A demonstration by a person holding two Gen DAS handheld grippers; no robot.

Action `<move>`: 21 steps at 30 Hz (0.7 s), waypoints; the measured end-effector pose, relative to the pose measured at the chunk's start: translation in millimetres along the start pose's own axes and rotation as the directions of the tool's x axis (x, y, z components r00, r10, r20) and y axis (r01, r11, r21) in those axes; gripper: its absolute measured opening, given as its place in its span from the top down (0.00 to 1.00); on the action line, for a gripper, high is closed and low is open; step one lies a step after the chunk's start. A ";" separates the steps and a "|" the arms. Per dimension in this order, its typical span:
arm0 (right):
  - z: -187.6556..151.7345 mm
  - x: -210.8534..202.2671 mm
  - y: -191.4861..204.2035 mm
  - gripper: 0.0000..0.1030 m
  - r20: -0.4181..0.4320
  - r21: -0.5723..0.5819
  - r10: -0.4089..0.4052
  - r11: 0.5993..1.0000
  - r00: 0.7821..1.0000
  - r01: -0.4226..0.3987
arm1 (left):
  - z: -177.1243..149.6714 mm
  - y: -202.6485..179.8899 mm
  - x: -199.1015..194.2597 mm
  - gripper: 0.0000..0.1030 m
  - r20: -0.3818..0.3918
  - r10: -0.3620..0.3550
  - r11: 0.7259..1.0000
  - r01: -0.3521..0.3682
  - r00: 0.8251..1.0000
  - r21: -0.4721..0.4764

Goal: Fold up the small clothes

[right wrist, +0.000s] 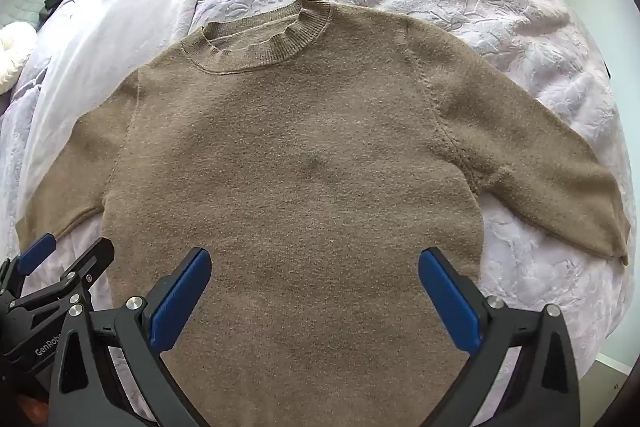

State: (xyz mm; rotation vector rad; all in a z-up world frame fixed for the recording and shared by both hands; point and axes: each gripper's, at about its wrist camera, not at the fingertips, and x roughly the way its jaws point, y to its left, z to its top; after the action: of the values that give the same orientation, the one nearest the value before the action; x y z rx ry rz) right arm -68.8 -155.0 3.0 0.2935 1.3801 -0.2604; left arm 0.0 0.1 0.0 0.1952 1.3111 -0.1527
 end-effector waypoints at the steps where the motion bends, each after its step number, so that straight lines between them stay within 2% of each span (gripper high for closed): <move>1: 0.3 0.5 -0.5 0.00 -0.001 0.002 0.001 1.000 1.000 -0.001 | 0.0 0.0 0.0 0.00 0.000 -0.001 1.000 0.001 1.000 -0.001; 21: 3.8 3.2 -0.5 0.00 -0.004 0.002 -0.006 1.000 1.000 0.006 | 2.6 1.2 3.6 0.00 0.005 -0.002 1.000 0.002 1.000 -0.006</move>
State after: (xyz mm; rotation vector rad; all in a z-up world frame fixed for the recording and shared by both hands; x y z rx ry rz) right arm -64.9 -156.8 0.4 0.2912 1.3851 -0.2664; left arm 3.6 0.6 -2.8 0.1878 1.3066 -0.1511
